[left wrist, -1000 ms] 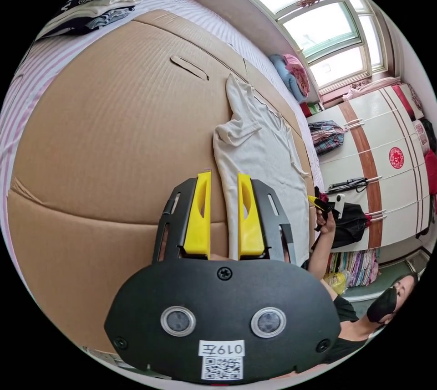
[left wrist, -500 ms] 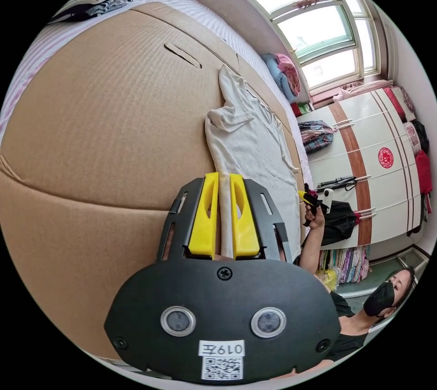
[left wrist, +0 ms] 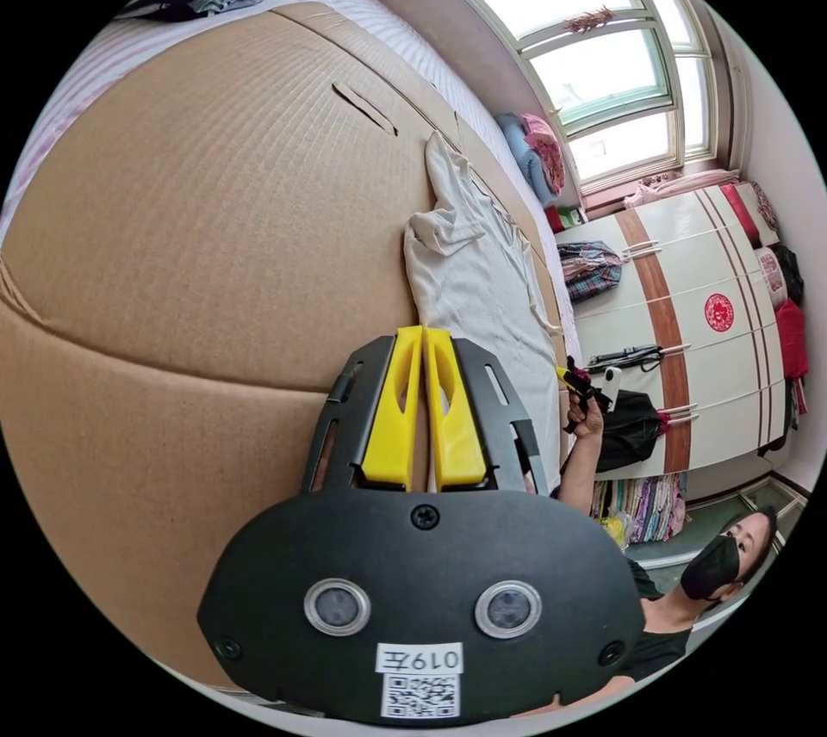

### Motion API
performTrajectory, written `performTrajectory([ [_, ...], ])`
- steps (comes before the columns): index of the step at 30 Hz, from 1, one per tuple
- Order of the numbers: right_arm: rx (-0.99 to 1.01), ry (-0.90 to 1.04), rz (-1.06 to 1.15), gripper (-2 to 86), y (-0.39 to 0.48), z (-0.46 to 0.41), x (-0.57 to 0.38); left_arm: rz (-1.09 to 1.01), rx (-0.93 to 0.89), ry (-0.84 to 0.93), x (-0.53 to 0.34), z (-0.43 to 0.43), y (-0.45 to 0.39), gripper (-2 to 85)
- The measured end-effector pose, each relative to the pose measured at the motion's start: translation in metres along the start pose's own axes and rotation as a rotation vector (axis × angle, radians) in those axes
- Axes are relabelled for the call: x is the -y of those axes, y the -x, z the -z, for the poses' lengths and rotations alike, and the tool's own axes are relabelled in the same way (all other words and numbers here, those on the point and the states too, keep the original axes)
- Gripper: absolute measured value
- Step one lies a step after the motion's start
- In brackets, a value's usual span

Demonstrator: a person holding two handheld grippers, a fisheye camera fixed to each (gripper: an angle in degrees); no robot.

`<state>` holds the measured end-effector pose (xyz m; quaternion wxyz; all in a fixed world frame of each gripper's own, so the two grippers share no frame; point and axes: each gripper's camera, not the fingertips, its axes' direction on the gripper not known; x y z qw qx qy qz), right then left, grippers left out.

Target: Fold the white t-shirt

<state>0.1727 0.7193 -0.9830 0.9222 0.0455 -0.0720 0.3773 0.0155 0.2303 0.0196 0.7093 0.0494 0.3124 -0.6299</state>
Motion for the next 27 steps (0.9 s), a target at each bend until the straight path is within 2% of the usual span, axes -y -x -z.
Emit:
performTrajectory([
  [11,0.034,0.113,0.103,7.8,0.004,0.006,-0.015,-0.045,0.044,0.007,-0.02,0.019,-0.024,2.7],
  [18,0.115,0.134,0.085,7.2,-0.016,0.004,-0.033,-0.125,0.127,0.099,-0.044,0.012,-0.055,5.9],
  [25,0.112,0.126,0.076,4.9,-0.031,-0.005,-0.041,-0.118,0.173,0.093,-0.057,0.017,-0.069,3.2],
  [27,0.097,0.127,0.081,1.7,-0.037,-0.008,-0.045,-0.111,0.189,0.097,-0.061,0.018,-0.07,2.4],
])
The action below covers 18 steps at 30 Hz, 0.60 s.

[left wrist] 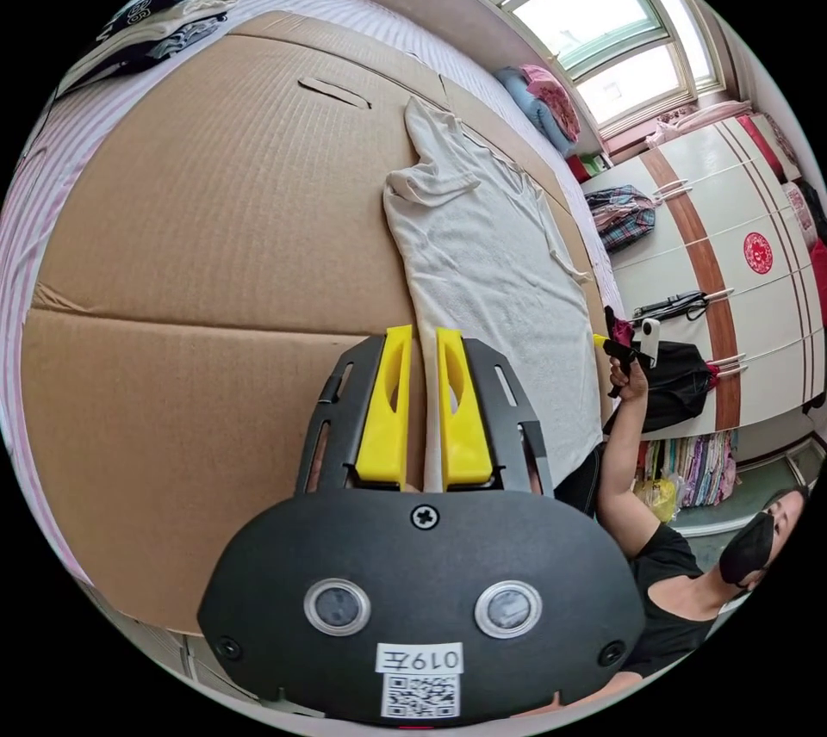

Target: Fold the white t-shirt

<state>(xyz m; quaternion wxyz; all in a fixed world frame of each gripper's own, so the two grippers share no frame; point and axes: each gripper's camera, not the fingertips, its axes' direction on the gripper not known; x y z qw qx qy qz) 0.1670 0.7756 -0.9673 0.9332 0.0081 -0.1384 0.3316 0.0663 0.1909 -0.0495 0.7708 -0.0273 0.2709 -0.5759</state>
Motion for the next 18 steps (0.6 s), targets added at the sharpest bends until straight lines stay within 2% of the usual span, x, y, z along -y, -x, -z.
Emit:
performTrajectory([
  [13,-0.031,0.011,-0.009,-0.2,-0.035,-0.018,-0.022,-0.015,0.034,-0.023,-0.033,0.026,-0.018,1.1],
  [18,0.025,-0.009,-0.005,4.6,-0.054,-0.025,-0.042,-0.005,-0.033,-0.04,-0.051,0.043,-0.021,1.6],
])
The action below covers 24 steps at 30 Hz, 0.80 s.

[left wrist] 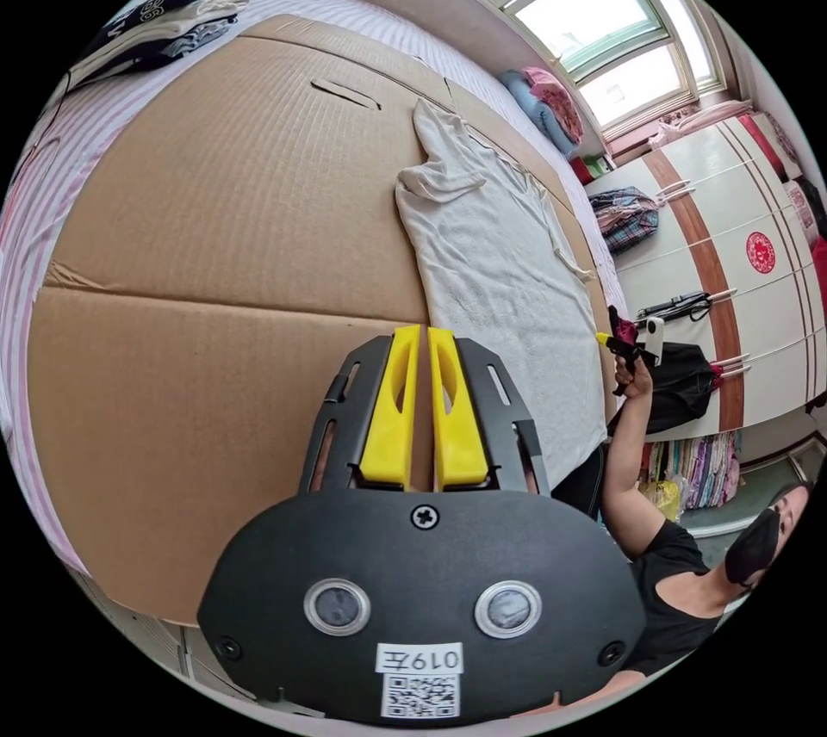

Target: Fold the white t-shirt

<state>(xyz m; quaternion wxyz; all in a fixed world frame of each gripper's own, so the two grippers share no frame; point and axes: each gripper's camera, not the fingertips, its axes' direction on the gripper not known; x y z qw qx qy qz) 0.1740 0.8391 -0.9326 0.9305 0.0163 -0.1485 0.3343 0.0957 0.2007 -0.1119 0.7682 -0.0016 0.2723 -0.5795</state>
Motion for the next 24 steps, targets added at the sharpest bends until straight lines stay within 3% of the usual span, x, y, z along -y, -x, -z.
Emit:
performTrajectory([
  [18,-0.06,-0.084,-0.06,6.5,-0.033,-0.053,-0.121,-0.065,0.006,0.068,-0.071,0.036,-0.043,5.1],
  [24,-0.105,-0.074,-0.053,1.1,-0.06,-0.074,-0.139,-0.056,0.059,0.084,-0.089,0.048,-0.056,2.4],
])
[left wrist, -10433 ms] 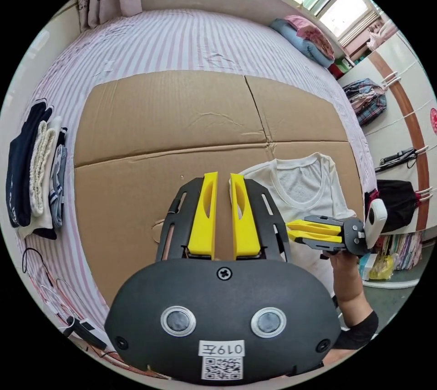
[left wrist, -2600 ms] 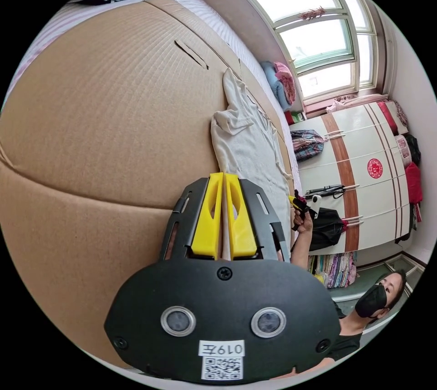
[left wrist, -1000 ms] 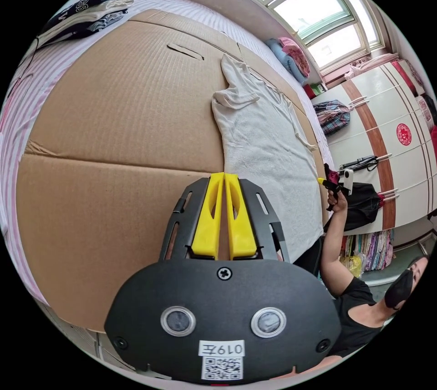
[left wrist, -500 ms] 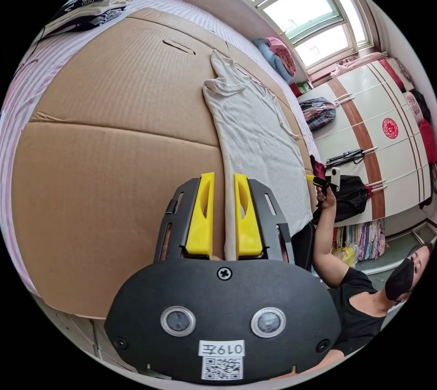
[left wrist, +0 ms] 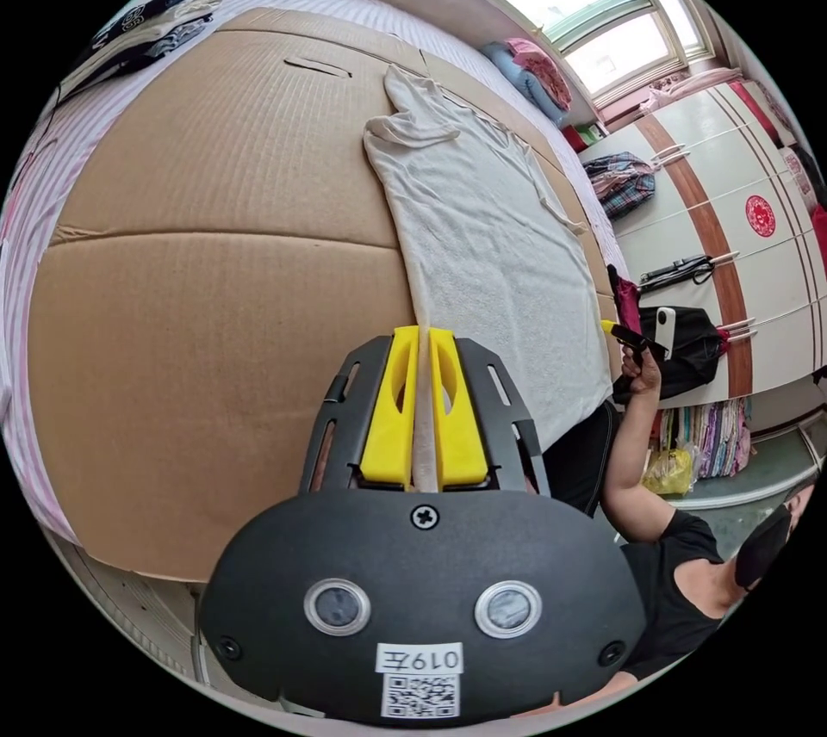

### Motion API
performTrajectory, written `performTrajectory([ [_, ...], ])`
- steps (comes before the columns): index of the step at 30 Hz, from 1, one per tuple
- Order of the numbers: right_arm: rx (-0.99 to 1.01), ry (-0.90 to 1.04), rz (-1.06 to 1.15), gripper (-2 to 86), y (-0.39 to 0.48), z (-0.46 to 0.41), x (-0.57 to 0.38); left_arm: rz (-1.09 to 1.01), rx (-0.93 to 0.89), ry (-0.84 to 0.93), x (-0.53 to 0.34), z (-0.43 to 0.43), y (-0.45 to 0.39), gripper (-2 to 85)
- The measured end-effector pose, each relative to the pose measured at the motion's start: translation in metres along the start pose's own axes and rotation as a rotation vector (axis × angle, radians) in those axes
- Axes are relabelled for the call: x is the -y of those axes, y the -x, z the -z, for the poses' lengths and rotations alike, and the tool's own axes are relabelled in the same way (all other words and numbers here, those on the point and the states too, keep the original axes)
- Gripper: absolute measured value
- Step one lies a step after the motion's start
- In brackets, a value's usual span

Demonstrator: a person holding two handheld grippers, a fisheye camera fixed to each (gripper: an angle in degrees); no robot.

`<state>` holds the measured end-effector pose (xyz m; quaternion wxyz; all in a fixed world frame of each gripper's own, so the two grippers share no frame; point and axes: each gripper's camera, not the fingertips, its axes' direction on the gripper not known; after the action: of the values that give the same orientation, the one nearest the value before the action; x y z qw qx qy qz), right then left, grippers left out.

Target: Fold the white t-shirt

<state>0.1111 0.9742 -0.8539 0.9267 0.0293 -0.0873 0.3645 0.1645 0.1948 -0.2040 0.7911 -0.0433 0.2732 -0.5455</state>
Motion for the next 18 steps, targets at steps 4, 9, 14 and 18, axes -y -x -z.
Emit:
performTrajectory([
  [4,-0.015,-0.025,-0.012,0.0,-0.022,-0.003,-0.018,0.021,0.015,-0.019,-0.016,0.015,0.001,1.8],
  [9,-0.001,-0.026,-0.009,1.9,-0.05,-0.02,-0.041,0.043,-0.026,-0.029,-0.033,0.025,-0.001,1.5],
  [14,-0.036,-0.008,0.027,5.9,-0.063,-0.03,-0.065,0.01,-0.015,-0.014,-0.06,0.042,-0.012,1.7],
  [18,-0.066,0.043,0.053,7.5,-0.079,-0.046,-0.089,-0.009,-0.038,-0.001,-0.094,0.057,-0.014,3.1],
])
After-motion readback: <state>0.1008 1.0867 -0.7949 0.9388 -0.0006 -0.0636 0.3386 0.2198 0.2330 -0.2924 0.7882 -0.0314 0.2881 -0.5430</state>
